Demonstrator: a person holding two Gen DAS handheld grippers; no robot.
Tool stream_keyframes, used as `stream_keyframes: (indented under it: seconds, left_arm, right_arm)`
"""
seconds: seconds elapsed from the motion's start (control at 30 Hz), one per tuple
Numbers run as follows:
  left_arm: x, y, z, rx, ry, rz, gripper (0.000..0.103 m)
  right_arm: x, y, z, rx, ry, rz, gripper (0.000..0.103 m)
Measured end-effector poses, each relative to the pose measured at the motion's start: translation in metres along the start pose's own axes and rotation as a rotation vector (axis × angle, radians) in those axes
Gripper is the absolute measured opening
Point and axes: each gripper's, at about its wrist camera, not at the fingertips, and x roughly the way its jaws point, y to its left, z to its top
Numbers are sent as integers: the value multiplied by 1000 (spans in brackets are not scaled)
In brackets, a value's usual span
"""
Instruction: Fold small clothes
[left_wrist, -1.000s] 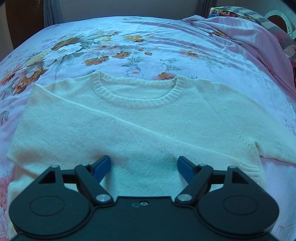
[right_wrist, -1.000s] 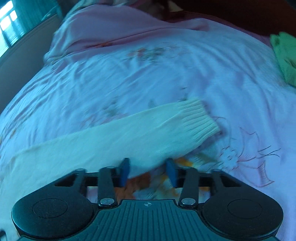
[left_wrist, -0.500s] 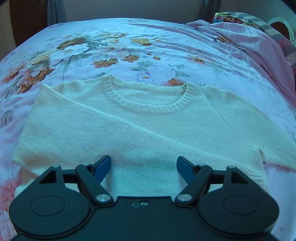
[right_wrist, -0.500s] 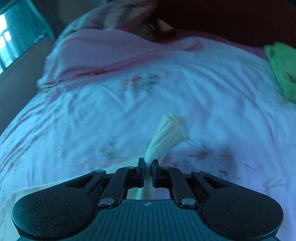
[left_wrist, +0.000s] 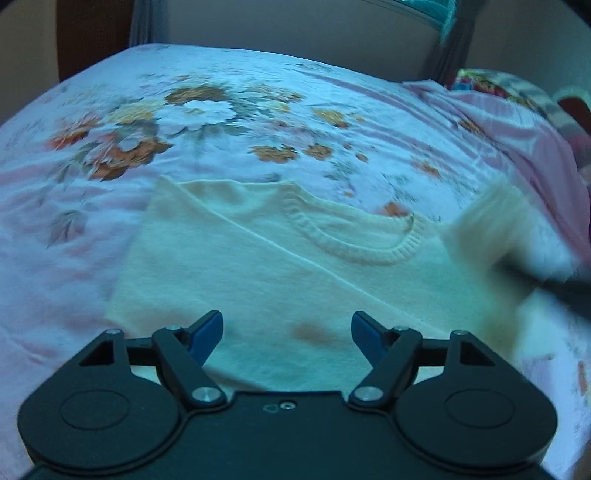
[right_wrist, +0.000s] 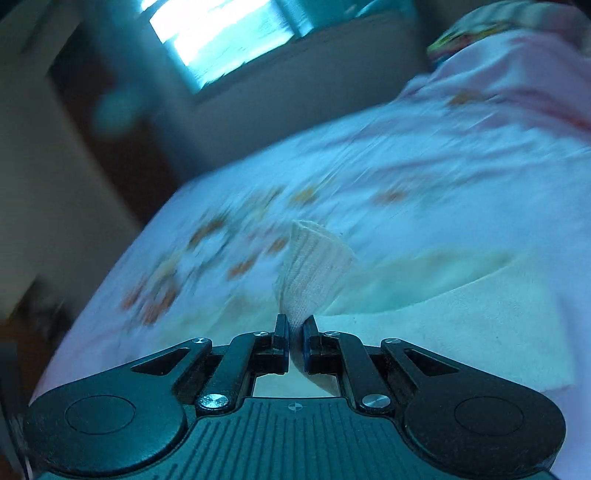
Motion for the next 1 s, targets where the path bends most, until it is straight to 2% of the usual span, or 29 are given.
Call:
stream_keyframes:
  seconds: [0.07, 0.1, 0.17, 0.27, 0.37, 0.57, 0.73, 0.77, 0.8, 0.87, 0.97, 1.0]
  left_arm:
    - [-1, 8, 0, -13, 9, -18, 74]
    - [-1, 11, -1, -20, 18, -29, 75]
    - [3, 15, -2, -43, 51, -76, 76]
    - [9, 14, -4, -80, 93, -143, 77]
    - [15, 11, -5, -138, 144, -234, 84]
    - [25, 19, -21, -251, 223, -326, 79]
    - [16, 28, -21, -312, 185, -366, 84]
    - [17, 25, -20, -294, 189, -352, 80]
    - [21, 22, -20, -281, 204, -349, 69]
    - [29, 18, -23, -281, 236, -362, 57]
    - [31, 10, -25, -264, 223, -347, 56]
    - [30, 8, -25, -257, 219, -347, 49]
  right_arm:
    - [23, 8, -23, -6, 104, 17, 7]
    - [30, 8, -35, -4, 143, 16, 13]
    - [29, 2, -46, 6, 148, 9, 24]
    - [7, -7, -46, 12, 93, -9, 42]
    - [-17, -12, -43, -18, 38, -61, 43]
    - [-49, -39, -44, 22, -12, -98, 43]
    - [-62, -57, -51, 53, -11, -126, 43]
    - [-65, -59, -52, 57, -13, -131, 43]
    - [-66, -61, -53, 63, -14, -133, 43]
    - [-68, -64, -53, 78, -19, -138, 43]
    - [-74, -65, -54, 83, -31, -139, 43]
    - [-75, -65, -54, 83, -34, -140, 43]
